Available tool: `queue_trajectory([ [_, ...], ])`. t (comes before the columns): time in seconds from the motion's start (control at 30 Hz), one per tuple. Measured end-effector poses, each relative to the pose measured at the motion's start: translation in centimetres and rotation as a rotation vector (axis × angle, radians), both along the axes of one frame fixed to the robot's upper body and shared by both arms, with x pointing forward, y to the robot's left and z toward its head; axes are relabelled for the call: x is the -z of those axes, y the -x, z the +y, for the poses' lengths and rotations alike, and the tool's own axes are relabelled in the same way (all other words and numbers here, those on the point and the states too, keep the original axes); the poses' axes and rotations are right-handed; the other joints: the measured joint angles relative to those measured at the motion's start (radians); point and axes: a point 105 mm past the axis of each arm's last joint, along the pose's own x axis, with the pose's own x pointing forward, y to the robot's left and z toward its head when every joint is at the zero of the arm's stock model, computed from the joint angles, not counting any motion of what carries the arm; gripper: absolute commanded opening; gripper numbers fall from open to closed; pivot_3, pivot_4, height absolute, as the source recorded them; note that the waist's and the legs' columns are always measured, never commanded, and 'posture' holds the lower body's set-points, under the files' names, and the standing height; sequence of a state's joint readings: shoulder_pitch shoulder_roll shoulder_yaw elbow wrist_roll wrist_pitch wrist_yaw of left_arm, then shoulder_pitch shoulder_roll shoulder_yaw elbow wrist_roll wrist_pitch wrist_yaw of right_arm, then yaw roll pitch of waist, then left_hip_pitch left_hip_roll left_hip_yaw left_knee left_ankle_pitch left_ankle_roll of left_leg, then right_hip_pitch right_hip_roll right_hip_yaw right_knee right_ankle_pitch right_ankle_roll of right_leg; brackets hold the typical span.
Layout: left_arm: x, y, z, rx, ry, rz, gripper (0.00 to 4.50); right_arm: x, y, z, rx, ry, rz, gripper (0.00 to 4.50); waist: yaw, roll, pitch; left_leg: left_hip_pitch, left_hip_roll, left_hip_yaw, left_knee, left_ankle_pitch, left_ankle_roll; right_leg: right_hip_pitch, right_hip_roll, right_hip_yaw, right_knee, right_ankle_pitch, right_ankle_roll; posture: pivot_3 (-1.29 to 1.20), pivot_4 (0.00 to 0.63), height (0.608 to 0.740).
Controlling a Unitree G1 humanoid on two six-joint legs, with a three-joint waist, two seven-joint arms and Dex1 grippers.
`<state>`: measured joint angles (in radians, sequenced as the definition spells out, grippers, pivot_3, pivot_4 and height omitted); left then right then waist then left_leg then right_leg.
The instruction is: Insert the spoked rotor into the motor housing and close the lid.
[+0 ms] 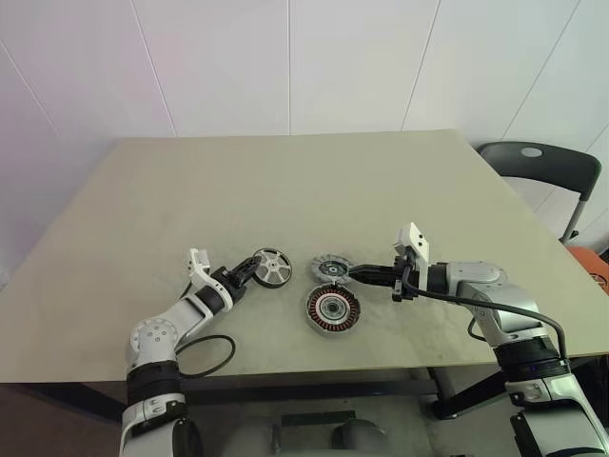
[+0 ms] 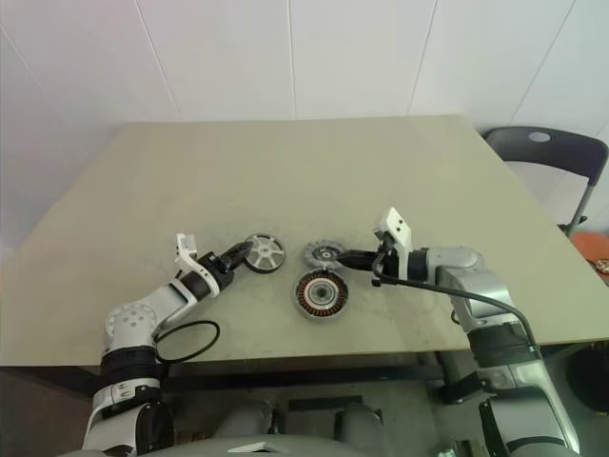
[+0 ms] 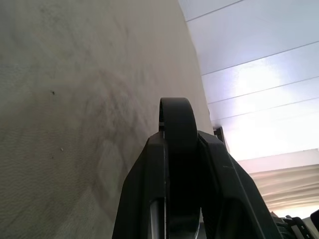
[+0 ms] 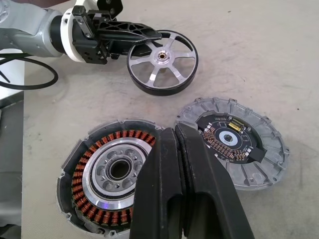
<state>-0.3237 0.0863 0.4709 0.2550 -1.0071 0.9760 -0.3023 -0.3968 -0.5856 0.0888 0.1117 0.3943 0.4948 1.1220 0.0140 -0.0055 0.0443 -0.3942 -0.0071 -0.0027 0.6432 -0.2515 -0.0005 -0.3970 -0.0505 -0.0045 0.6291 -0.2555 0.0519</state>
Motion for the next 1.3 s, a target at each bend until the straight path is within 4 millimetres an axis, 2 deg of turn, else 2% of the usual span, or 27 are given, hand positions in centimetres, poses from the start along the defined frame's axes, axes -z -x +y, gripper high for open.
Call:
queue_trajectory([
  [0.23, -1.6, 0.1, 0.0, -0.019, 0.177, -0.044, 0.45, 0.3, 0.8, -0.6, -0.014, -0.032, 0.051, 0.0, 0.001, -0.001, 0.0, -0.001, 0.0, 0.0, 0.0, 0.001, 0.002, -0.001, 0.001, 0.0, 0.0, 0.0, 0.0, 0.0, 0.0, 0.74],
  [0.47, -2.4, 1.2, -5.0, 0.181, 0.296, -0.028, 0.45, 1.6, 2.9, -1.9, -0.029, -0.017, 0.125, 0.0, -0.001, -0.001, 0.001, -0.003, 0.0, 0.0, 0.004, 0.001, 0.003, -0.001, 0.002, 0.0, 0.0, 0.0, 0.0, 0.0, 0.0, 0.74],
  [0.63, -3.7, 1.5, -8.0, 0.338, 0.314, -0.03, 0.45, 1.7, 2.9, -2.4, -0.012, 0.0, 0.127, 0.0, -0.004, -0.001, 0.001, -0.002, 0.0, 0.0, 0.004, 0.001, 0.003, 0.0, 0.006, -0.001, 0.001, 0.0, 0.001, 0.0, 0.0, 0.74],
  [0.73, -3.3, 2.4, -9.4, 0.422, 0.319, 0.009, 0.45, 1.7, 2.8, -2.5, -0.003, 0.003, 0.121, 0.0, -0.004, -0.002, 0.001, -0.002, 0.0, 0.0, 0.002, 0.001, 0.003, -0.001, 0.006, -0.001, 0.001, 0.0, 0.001, 0.0, 0.0, 0.74],
  [1.1, -2.9, 2.9, -9.1, 0.472, 0.304, 0.033, 0.45, 2.0, 2.8, -2.8, 0.021, 0.013, 0.121, 0.0, -0.005, -0.002, 0.001, 0.0, 0.001, 0.001, 0.003, 0.001, 0.003, 0.0, 0.006, 0.0, 0.001, -0.001, 0.001, 0.0, 0.0, 0.74],
  [1.3, -2.4, 3.9, -9.2, 0.507, 0.3, 0.055, 0.45, 2.0, 2.8, -2.9, 0.023, 0.017, 0.117, 0.0, -0.008, -0.002, 0.001, 0.001, 0.002, 0.001, 0.002, 0.001, 0.003, 0.0, 0.006, 0.0, 0.001, 0.0, 0.001, 0.0, 0.0, 0.74],
])
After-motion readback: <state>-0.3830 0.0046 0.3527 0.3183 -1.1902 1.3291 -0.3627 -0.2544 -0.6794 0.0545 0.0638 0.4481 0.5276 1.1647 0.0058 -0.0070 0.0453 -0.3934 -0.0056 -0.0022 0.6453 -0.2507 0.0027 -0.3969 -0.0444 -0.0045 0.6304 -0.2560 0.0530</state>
